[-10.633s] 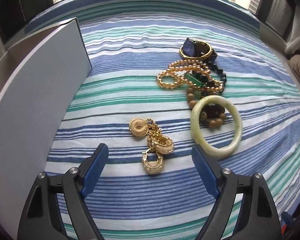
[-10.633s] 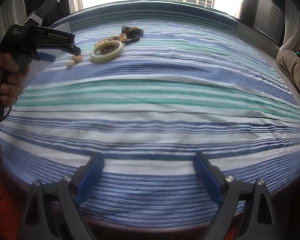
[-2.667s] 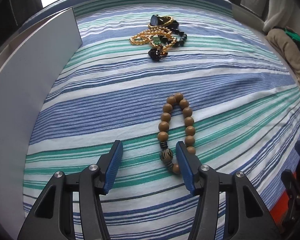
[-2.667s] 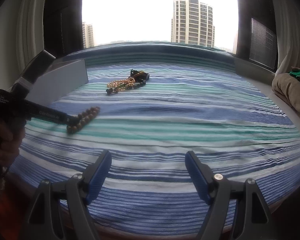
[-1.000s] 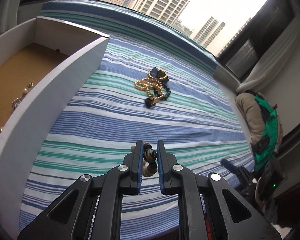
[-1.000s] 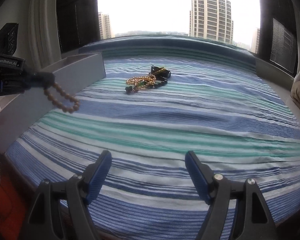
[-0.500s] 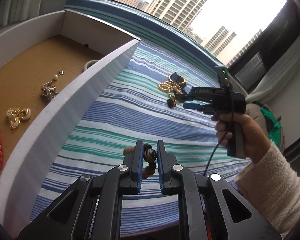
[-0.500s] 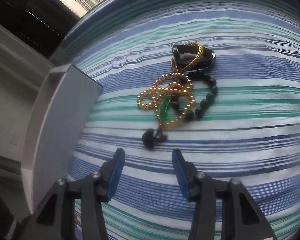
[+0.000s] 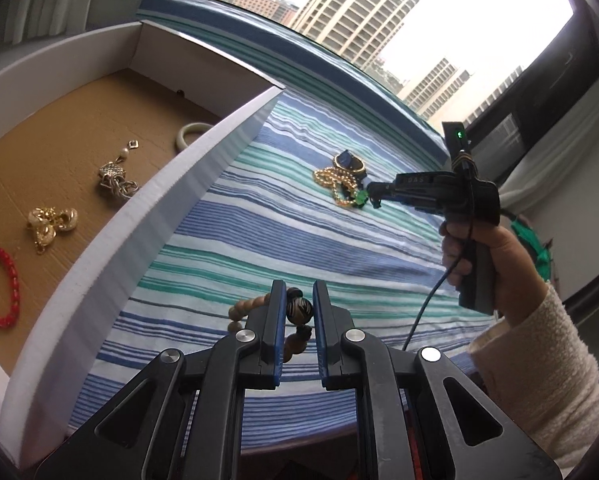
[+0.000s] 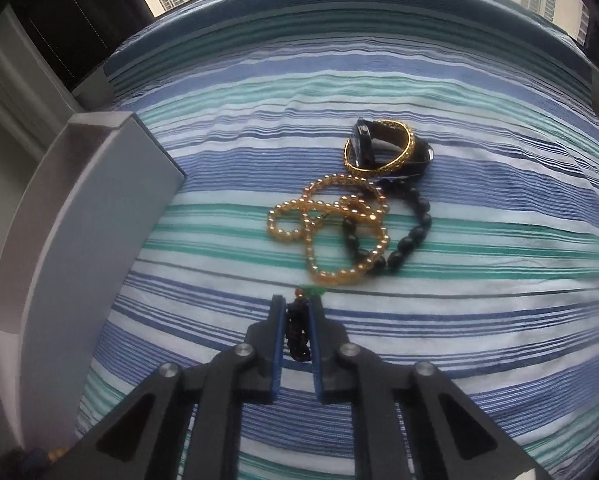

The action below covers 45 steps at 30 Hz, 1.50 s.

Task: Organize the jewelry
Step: 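Carry the wooden bracelet into the box with left tool while right tool carries black beads, then withdraw both open tools from the box back over the pile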

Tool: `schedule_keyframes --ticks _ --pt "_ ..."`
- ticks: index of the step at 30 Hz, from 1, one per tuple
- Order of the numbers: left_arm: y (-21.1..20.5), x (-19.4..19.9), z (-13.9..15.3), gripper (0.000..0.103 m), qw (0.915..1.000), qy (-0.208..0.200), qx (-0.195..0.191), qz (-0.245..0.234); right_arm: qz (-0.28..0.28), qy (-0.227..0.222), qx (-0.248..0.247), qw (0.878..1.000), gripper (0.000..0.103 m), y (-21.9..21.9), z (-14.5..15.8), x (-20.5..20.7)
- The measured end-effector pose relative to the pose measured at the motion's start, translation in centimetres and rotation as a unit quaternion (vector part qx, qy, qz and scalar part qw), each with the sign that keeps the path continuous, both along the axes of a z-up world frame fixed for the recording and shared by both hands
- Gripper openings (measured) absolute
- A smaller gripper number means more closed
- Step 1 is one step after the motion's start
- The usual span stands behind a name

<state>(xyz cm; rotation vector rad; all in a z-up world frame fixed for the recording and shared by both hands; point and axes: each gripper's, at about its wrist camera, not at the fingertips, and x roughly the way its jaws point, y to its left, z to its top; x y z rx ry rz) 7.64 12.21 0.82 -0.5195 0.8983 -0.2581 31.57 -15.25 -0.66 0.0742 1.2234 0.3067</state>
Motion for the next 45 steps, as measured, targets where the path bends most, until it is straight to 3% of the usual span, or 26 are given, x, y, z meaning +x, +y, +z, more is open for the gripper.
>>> schedule_keyframes --ticks 6,12,19,24,31,32,33,35,37,40,42,45 --pt "2.5 -1.8 5.2 0.011 0.9981 -0.048 -0.035 0.017 0.061 -0.046 0.061 0.995 0.011 1.5 8.6 -2.4" --pt "7.3 -2.6 9.1 0.011 0.9927 -0.084 0.015 0.085 0.152 -0.077 0.128 0.977 0.011 8.9 13.2 -4.9" --pt "15.0 -1.2 5.2 0.011 0.9824 -0.022 0.046 0.18 0.248 -0.049 0.166 0.953 0.011 20.8 11.4 -7.1" --pt "18.5 -0.9 1.6 0.011 0.973 0.026 0.056 0.222 0.309 -0.02 0.143 0.94 0.011 28.2 8.1 -9.5" --pt "19.7 -1.4 -1.2 0.012 0.9643 0.063 0.087 0.242 0.336 -0.025 0.096 0.937 0.015 32.0 3.9 -11.7" --pt "19.6 -1.6 -1.3 0.016 0.9628 0.066 0.093 0.245 0.337 -0.024 0.095 0.937 0.022 31.8 3.6 -11.9" --pt "19.4 -1.8 -1.3 0.022 0.9615 0.067 0.099 0.247 0.335 -0.024 0.097 0.937 0.046 31.5 3.6 -12.0" --pt "18.8 -2.3 -1.1 0.06 0.9608 0.059 0.104 0.25 0.325 -0.034 0.104 0.939 0.064 30.3 3.9 -12.4" --pt "17.8 -2.6 -0.4 0.072 0.9597 0.046 0.113 0.253 0.319 -0.047 0.104 0.941 0.064 28.9 4.4 -12.9" --pt "15.7 -2.6 0.4 0.074 0.9625 0.032 0.126 0.238 0.298 -0.086 0.089 0.947 0.068 25.6 5.2 -13.6" --pt "13.8 -2.6 0.9 0.077 0.9659 0.02 0.129 0.224 0.278 -0.118 0.072 0.951 0.075 23.2 5.5 -14.2" --pt "10.4 -2.5 1.5 0.083 0.9706 0.0 0.143 0.194 0.249 -0.163 0.033 0.954 0.075 18.8 5.1 -15.4"
